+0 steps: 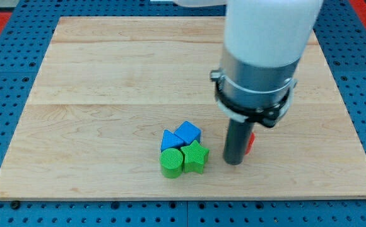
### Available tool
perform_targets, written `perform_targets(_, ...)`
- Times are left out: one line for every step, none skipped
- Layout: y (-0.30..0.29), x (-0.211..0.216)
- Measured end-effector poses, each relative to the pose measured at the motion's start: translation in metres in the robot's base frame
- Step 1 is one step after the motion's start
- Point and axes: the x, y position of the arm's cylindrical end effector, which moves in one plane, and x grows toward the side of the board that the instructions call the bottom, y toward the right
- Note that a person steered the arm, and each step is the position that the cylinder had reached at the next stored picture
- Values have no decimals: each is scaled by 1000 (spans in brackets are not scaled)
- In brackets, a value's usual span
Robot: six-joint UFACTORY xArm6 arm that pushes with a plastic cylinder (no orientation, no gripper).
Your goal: Push the red circle towards group of blocks
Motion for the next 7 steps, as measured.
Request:
perform_targets(25,11)
perform_targets(36,9)
perform_targets(22,-11)
perform_targets(7,-49)
perform_targets(-18,-87)
perform_targets(-41,-133)
perform_targets(-43,-180)
